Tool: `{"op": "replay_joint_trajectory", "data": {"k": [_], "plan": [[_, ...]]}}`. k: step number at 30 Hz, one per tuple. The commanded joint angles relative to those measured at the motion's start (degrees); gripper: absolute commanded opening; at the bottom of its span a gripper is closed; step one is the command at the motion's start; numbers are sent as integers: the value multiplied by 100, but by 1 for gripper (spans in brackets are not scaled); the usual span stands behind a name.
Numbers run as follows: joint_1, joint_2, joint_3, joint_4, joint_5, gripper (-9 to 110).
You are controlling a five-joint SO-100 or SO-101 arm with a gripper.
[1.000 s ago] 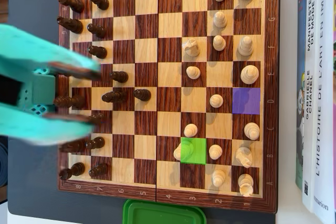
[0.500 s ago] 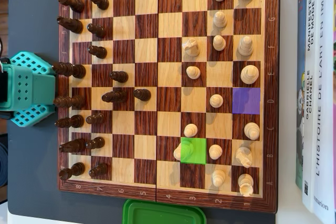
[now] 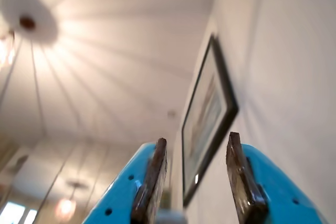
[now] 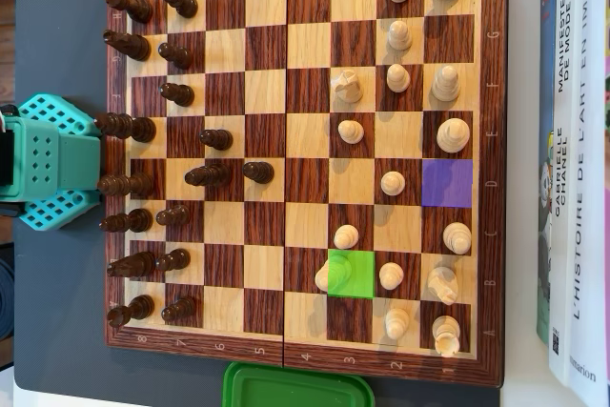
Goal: Play chess
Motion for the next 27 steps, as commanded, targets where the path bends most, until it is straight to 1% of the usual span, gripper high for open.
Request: {"op": "replay_joint_trajectory", "data": {"k": [1,9,17,27], "plan": [[-18,-26,114,-387,9,17],[26,-26,114,-1688,-9,17],[35,-26,114,-2566,-9,17],[-18,-26,114,-2619,35,17]]}}
